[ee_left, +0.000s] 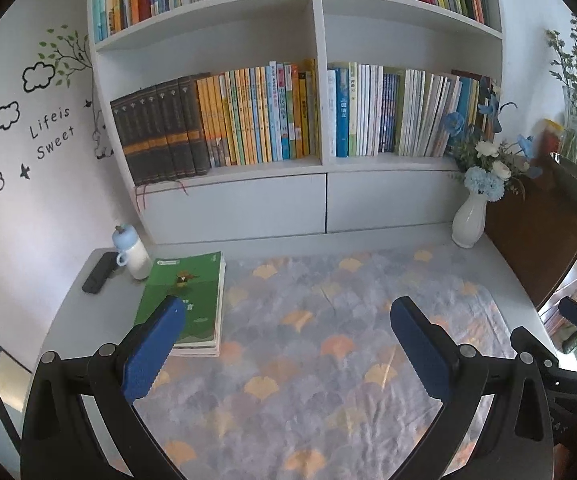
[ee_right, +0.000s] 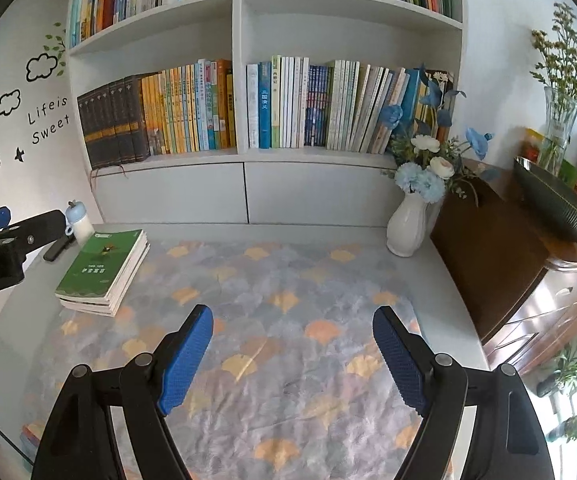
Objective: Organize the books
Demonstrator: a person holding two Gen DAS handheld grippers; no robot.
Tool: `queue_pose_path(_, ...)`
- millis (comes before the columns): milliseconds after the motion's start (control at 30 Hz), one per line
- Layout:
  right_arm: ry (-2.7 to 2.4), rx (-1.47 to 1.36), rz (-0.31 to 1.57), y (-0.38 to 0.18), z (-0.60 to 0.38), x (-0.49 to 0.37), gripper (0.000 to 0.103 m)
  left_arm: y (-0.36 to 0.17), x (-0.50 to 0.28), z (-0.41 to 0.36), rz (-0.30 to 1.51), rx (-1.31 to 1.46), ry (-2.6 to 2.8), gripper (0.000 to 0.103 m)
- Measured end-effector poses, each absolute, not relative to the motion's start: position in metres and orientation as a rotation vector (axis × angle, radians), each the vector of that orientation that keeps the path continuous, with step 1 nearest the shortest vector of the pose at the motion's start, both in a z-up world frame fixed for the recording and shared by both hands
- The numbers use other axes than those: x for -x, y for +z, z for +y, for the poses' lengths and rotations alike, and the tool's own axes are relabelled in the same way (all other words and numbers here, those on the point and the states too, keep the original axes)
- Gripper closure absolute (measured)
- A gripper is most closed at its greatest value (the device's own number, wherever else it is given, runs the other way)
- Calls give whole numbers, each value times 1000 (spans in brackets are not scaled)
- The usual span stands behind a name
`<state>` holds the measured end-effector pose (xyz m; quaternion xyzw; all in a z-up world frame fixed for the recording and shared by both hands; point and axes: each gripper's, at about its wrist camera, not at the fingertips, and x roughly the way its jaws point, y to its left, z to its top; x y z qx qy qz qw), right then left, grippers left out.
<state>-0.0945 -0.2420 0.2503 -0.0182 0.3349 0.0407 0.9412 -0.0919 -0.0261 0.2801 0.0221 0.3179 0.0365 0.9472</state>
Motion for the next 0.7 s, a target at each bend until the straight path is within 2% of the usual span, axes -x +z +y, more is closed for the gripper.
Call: queue_pose_path(700,112,4,729,239,-249,85,23,267,87,-28,683,-49,115,1)
